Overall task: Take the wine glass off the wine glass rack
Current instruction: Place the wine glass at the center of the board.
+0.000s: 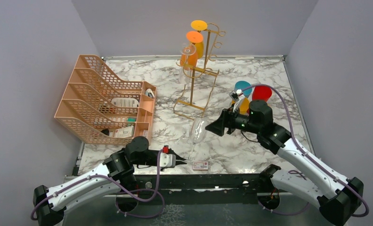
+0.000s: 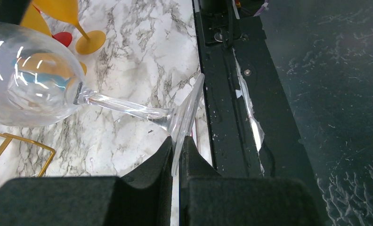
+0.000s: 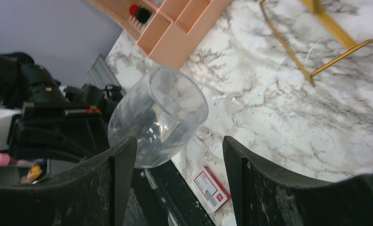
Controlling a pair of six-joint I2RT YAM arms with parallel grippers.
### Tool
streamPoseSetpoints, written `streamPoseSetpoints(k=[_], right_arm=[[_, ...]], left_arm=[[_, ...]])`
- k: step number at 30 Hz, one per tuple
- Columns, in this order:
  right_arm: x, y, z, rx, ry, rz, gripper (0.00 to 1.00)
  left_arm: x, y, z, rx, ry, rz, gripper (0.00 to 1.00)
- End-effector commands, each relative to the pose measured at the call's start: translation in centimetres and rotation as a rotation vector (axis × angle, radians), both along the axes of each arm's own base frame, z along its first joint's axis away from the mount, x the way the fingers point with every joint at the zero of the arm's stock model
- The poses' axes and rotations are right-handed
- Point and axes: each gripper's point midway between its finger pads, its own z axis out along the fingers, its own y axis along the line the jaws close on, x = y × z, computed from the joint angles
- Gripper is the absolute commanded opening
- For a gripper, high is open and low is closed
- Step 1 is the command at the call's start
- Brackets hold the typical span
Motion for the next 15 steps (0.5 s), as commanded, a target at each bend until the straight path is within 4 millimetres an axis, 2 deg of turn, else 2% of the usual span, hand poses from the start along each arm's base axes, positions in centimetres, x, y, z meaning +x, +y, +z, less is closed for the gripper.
streamPoseSetpoints(k=[1,5,8,10,12,15], right_arm=[[2.7,-1.6,3.2,0.016,-0.095,-0.186,0.7],[2.2,0.0,4.5,0.04,-0.142,-0.07,0.7],[1.9,1.6,3.5,-0.004,-0.059,0.041,0.71],[0.8,2.9,2.8,-0.011,0.01,0.165,0.7],[-0.5,3.8,2.5,0.002,0.053,0.288,0.66],[-1.6,4.2,2.6,0.024,0.094,0.371,0.58]], left_arm=[[-0.2,-0.4,1.4,-0.046,-0.046,-0.031,0.0],[-0.1,-0.3,1.4,-0.049,-0.061,-0.026,0.0],[-0.3,-0.3,1.5,-0.054,-0.055,-0.037,0.0],[-0.4,-0.4,1.6,-0.055,-0.055,-0.044,0.0],[-0.3,-0.3,1.4,-0.049,-0.062,-0.041,0.0],[0.1,0.0,1.3,-0.042,-0.082,-0.013,0.0]])
